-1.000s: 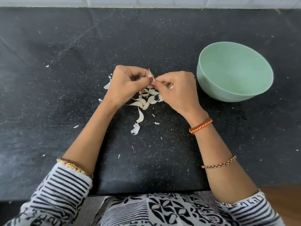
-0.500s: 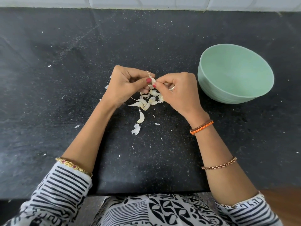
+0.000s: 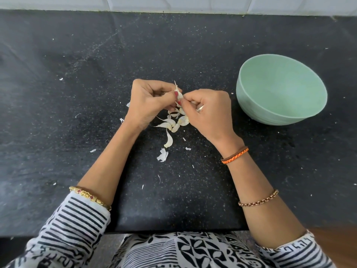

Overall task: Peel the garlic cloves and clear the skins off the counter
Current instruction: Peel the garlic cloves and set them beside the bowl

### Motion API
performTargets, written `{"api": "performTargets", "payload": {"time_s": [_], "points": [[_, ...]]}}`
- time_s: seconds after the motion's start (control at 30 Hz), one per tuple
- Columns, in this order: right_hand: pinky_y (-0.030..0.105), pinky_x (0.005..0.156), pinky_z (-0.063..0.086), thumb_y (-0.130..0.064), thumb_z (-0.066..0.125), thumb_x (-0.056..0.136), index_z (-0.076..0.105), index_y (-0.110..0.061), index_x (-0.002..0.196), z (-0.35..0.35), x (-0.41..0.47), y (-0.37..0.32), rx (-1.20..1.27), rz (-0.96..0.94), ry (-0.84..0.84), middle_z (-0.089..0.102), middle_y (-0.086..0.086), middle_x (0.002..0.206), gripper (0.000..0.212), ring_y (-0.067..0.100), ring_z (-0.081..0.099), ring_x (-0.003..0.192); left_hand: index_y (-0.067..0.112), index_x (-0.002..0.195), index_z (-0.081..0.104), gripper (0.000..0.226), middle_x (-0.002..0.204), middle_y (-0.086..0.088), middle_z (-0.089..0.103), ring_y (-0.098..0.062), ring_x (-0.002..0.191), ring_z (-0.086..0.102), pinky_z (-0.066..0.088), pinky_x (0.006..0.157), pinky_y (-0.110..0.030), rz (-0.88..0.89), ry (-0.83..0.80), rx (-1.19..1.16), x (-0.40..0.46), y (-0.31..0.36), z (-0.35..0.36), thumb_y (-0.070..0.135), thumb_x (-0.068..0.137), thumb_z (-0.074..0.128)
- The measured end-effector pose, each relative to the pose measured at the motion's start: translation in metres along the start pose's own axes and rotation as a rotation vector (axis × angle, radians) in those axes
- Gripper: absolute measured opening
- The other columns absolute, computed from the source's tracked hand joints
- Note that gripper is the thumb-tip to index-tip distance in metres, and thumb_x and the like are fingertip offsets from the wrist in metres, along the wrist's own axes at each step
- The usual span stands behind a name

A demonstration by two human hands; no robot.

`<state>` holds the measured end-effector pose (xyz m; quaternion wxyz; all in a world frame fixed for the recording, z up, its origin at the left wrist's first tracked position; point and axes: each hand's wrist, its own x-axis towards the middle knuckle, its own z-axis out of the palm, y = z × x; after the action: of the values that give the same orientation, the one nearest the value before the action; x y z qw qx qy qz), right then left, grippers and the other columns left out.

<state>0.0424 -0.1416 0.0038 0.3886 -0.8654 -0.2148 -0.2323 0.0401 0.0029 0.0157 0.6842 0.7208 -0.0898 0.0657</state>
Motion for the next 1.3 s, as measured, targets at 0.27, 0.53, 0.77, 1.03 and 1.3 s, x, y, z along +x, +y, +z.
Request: {"api": "performTargets", "payload": {"time_s": [0.27,0.53,0.77,1.03,1.3], "points": [[0.033,0.044,0.034,-0.015,0.064,0.082,0.055,-0.002,0.048,0.000,-0.001,-0.004,0.016,-0.047,0.022,0.043,0.004,0.042,0.037,0.019,0.039,0.043,0.023,0.056,0.073,0.012,0.054,0.007,0.065,-0.004,0.050,0.059,0.047,0.048,-0.014,-0.042,0.012,-0.044,-0.001,0.002,0.002,0.019,0.061,0.063],[0.036,0.043,0.035,-0.013,0.064,0.080,0.063,-0.001,0.054,0.003,-0.001,-0.002,-0.011,-0.035,0.018,0.049,0.006,0.044,0.029,0.023,0.044,0.043,0.017,0.045,0.066,0.030,0.047,0.004,0.059,-0.005,0.038,0.049,0.038,0.038,-0.016,-0.088,0.145,-0.120,0.002,0.000,0.009,0.001,0.065,0.050],[0.031,0.052,0.044,-0.010,0.064,0.080,0.072,-0.002,0.069,-0.008,0.002,0.000,0.203,0.188,-0.026,0.060,0.014,0.050,0.016,0.028,0.052,0.048,0.005,0.066,0.066,0.014,0.054,0.003,0.065,-0.004,0.046,0.056,0.043,0.044,-0.015,-0.105,0.176,-0.078,0.005,0.002,0.002,0.003,0.073,0.054],[0.016,0.053,0.045,-0.006,0.067,0.081,0.073,-0.012,0.076,-0.018,0.004,-0.008,0.387,0.463,-0.087,0.065,0.003,0.058,0.010,0.001,0.055,0.052,0.026,0.060,0.073,0.036,0.067,-0.004,0.070,-0.026,0.068,0.055,0.045,0.063,-0.029,-0.072,0.124,0.036,0.004,-0.009,0.005,0.000,0.063,0.048],[0.018,0.051,0.032,-0.006,0.052,0.078,0.061,-0.010,0.097,-0.029,0.016,-0.018,0.910,0.915,-0.217,0.049,0.002,0.074,0.021,0.007,0.039,0.058,0.020,0.075,0.067,0.031,0.066,0.014,0.067,0.000,0.070,0.060,0.046,0.069,-0.016,-0.015,0.127,0.125,0.003,-0.010,0.008,0.001,0.069,0.044]]}}
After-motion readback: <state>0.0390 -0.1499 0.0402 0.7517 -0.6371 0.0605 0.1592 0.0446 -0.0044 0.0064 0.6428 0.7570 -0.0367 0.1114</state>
